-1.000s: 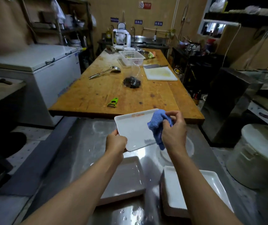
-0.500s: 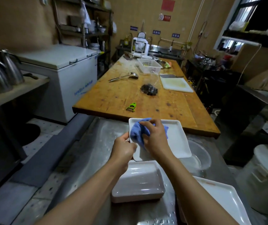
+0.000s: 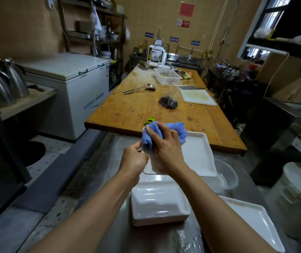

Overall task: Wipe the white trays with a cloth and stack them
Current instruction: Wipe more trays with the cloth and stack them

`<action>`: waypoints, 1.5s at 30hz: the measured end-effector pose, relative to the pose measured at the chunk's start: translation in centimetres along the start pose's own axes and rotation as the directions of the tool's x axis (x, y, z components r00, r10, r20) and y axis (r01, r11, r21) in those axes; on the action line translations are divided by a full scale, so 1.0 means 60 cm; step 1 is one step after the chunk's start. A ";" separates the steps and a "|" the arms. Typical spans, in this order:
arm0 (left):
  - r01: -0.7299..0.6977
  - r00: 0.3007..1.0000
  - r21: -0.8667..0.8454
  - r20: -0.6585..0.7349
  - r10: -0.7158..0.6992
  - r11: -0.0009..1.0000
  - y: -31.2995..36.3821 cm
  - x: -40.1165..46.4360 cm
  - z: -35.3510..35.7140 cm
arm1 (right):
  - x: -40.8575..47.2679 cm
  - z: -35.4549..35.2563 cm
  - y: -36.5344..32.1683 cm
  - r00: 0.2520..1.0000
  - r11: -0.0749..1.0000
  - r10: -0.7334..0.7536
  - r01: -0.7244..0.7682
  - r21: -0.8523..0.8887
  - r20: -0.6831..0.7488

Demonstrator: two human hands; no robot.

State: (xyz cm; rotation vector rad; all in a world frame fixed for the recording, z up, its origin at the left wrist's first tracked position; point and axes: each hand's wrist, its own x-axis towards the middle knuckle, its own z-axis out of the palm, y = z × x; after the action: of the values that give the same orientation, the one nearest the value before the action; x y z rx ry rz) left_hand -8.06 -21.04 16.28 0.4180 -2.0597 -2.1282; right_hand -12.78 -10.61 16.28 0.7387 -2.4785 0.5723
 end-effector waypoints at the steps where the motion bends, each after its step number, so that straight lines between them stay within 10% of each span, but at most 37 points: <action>1: 0.008 1.000 -0.008 -0.007 -0.008 1.000 -0.001 0.000 -0.004 | -0.006 -0.002 0.010 1.000 1.000 0.005 -0.005 -0.013 0.003; 12: -0.011 1.000 -0.118 0.010 0.012 0.993 0.014 -0.006 -0.024 | -0.051 -0.072 0.129 0.953 0.948 0.303 -0.304 -0.097 -0.017; 24: 0.151 0.949 -0.444 -0.184 -0.255 0.883 -0.001 0.014 0.003 | -0.132 -0.103 0.133 0.993 0.998 0.063 -0.065 0.020 0.098; 37: 0.198 0.975 -0.455 0.000 -0.223 0.868 -0.022 -0.011 0.043 | -0.140 -0.037 0.008 1.000 0.999 -0.026 0.026 -0.029 -0.017; 45: 0.229 0.972 -0.583 0.183 -0.148 0.780 -0.015 -0.010 0.034 | -0.116 -0.040 -0.005 0.990 0.952 0.047 -0.085 0.293 0.134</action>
State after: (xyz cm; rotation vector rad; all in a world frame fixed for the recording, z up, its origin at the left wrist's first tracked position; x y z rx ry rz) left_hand -8.02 -18.84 15.49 0.4113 -1.2964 -2.8316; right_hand -6.70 -6.89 14.42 0.8288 -2.5703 0.9689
